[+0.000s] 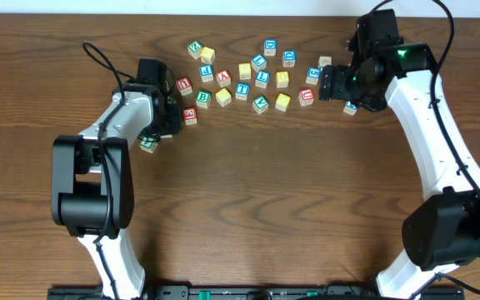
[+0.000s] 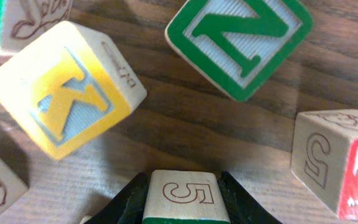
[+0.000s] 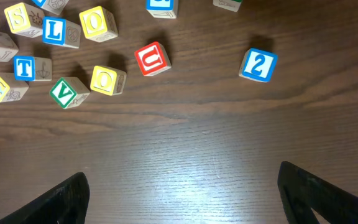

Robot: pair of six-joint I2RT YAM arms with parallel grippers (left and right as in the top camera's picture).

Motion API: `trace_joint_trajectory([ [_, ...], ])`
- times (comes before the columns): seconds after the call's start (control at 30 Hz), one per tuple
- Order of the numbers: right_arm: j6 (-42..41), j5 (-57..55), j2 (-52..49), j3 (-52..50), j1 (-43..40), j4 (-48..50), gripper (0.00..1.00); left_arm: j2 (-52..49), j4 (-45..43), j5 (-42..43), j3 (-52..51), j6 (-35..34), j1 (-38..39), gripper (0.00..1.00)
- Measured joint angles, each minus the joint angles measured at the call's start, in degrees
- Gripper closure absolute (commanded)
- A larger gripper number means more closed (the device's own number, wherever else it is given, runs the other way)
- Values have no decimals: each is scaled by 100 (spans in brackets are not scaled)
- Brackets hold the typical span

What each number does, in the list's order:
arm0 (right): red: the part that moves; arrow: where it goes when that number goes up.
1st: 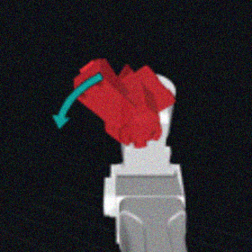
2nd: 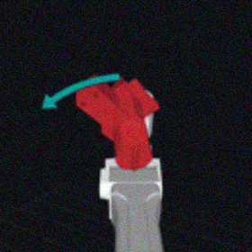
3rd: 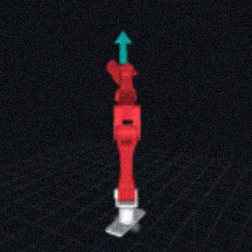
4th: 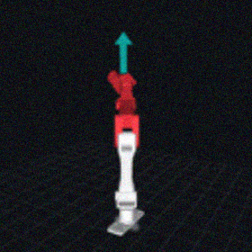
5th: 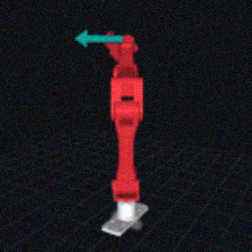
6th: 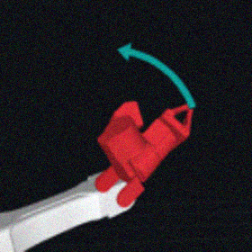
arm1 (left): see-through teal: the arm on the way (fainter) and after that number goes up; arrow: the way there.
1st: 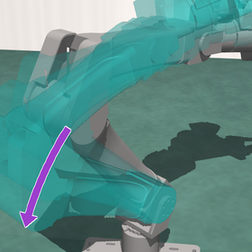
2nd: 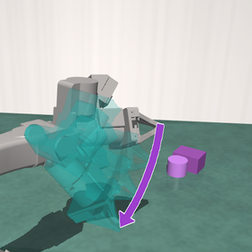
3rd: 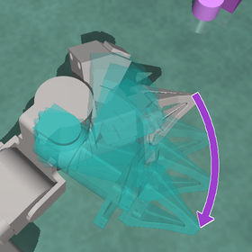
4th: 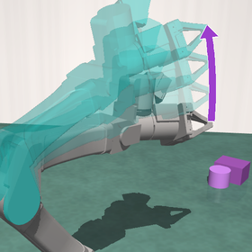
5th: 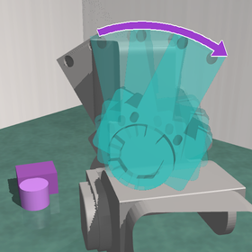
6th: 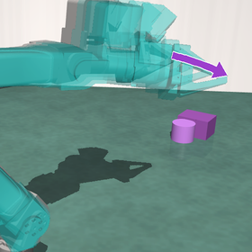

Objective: Spell out ROBOT
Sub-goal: 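Carry the R block with the left gripper to the open table center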

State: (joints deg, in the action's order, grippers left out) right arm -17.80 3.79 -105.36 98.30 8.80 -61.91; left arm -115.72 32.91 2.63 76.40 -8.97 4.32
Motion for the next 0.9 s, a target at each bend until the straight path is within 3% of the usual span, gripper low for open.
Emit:
trace_joint_trajectory([
  [0.43,0,-22,0,0,0,0,8,1084,352,-2,2,-59,190,70],
  [0.9,0,-24,0,0,0,-15,8,1248,328,2,2,-892,1762,69],
])
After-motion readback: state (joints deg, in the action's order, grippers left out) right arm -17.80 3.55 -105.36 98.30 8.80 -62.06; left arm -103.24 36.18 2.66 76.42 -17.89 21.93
